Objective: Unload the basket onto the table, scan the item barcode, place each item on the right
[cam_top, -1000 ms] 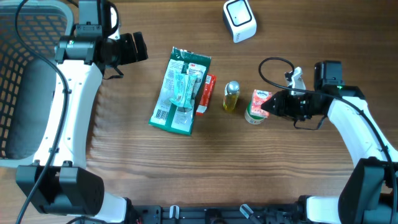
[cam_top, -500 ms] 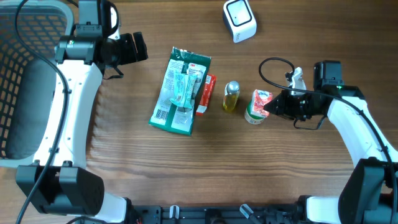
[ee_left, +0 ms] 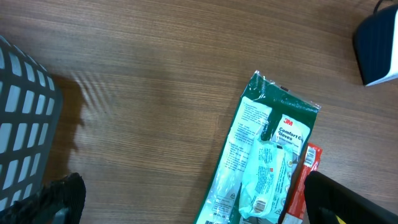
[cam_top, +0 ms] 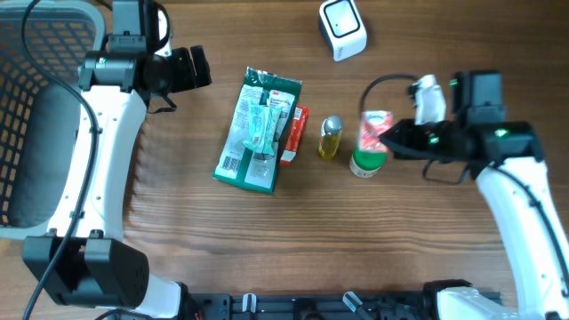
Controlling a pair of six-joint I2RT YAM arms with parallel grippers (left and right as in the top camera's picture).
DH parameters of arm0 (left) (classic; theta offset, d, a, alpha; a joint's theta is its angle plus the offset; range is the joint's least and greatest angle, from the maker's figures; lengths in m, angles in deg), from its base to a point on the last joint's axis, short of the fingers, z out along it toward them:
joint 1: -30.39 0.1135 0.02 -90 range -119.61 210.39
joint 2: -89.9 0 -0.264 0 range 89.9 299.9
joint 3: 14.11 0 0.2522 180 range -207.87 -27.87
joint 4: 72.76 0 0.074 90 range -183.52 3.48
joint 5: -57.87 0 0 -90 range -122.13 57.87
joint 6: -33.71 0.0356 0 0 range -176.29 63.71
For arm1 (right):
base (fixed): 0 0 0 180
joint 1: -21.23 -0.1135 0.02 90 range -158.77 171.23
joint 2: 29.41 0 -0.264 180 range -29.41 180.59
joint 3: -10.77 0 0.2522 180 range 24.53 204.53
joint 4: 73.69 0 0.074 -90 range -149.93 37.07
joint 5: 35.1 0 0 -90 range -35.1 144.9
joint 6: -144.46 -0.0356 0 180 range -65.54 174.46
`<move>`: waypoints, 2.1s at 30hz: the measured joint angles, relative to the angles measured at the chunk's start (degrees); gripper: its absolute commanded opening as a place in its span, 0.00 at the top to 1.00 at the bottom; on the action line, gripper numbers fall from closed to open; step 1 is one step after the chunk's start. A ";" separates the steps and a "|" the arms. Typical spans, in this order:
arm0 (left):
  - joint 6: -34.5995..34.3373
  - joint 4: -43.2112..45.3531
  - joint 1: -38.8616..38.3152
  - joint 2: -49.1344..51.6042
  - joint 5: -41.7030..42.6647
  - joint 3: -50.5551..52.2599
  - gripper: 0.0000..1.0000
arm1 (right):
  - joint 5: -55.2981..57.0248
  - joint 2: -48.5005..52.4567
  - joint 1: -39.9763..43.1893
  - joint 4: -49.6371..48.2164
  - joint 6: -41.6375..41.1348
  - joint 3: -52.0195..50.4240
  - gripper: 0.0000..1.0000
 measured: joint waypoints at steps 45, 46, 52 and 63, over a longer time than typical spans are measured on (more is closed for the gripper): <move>0.00 0.00 0.00 0.00 0.00 0.00 0.00 | 53.88 27.98 -49.33 -11.47 -5.03 0.17 0.53; 0.00 0.00 0.00 0.00 0.00 0.00 0.00 | 53.31 27.04 -49.27 -11.47 -5.05 0.17 0.53; 0.00 0.00 0.00 0.00 0.00 0.00 0.00 | 48.00 21.24 -45.66 -11.39 -6.36 0.17 0.34; 0.00 0.00 0.00 0.00 0.00 0.00 0.00 | 33.33 18.99 -35.65 -7.48 -6.91 0.28 0.33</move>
